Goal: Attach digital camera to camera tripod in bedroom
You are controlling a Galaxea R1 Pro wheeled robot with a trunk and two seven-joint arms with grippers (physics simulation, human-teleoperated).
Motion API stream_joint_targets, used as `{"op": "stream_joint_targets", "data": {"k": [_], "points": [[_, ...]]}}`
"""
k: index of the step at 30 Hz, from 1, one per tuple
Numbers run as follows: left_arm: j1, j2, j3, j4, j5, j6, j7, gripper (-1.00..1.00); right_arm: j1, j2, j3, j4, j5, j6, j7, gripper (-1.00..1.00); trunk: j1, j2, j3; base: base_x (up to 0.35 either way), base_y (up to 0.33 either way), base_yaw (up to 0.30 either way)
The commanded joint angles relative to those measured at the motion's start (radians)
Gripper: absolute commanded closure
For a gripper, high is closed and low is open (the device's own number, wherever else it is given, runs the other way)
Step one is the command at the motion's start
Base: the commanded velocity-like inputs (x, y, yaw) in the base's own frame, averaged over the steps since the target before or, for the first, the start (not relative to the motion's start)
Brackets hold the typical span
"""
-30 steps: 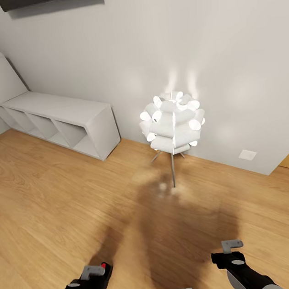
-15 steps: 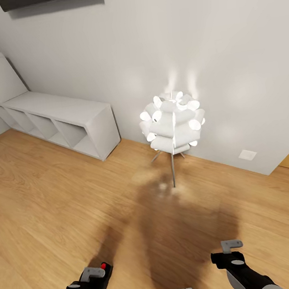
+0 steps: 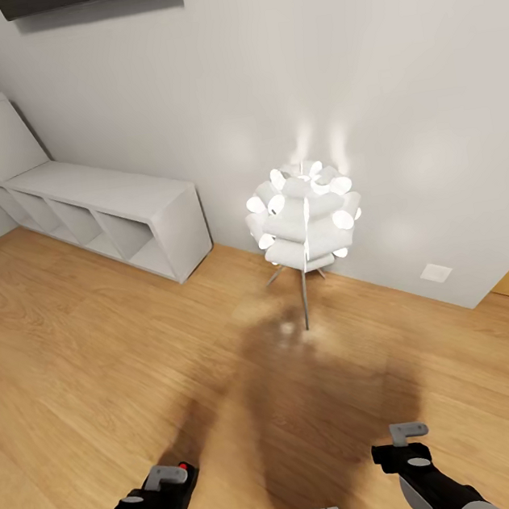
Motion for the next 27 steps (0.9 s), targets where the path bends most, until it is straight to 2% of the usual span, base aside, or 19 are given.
{"op": "stream_joint_targets", "data": {"k": [1, 6, 12, 13, 20, 27], "points": [[0.0, -0.001, 0.001, -0.003, -0.01, 0.005, -0.006, -1.0, 0.0, 0.0, 0.001, -0.001, -0.002, 0.002, -0.003, -1.0, 0.0, 0.0, -0.001, 0.0, 0.0, 0.0], [0.0, -0.011, 0.002, -0.006, -0.011, 0.005, 0.0, -1.0, 0.0, -0.001, 0.001, -0.001, -0.002, 0.001, -0.004, -1.0, 0.0, 0.0, -0.001, 0.0, 0.0, 0.0], [0.0, -0.031, 0.003, -0.007, -0.01, 0.006, 0.005, -1.0, 0.0, -0.002, 0.001, -0.001, -0.003, 0.0, -0.004, -1.0, 0.0, 0.0, -0.001, 0.0, 0.0, 0.0], [0.0, -0.041, 0.003, -0.011, -0.01, 0.007, 0.007, -1.0, 0.0, -0.002, 0.001, -0.001, -0.003, 0.0, -0.004, -1.0, 0.0, 0.0, -0.001, 0.0, 0.0, 0.0], [0.0, -0.046, 0.008, -0.059, -0.006, 0.01, 0.008, -1.0, 0.0, 0.0, 0.001, -0.001, -0.003, 0.0, -0.004, -1.0, 0.0, 0.0, -0.001, 0.0, 0.0, 0.0], [0.0, -0.047, 0.005, -0.096, -0.004, 0.019, 0.007, -1.0, 0.0, 0.0, 0.001, -0.001, -0.003, 0.0, -0.004, -1.0, 0.003, -0.002, -0.028, 0.0, 0.0, 0.0]]}}
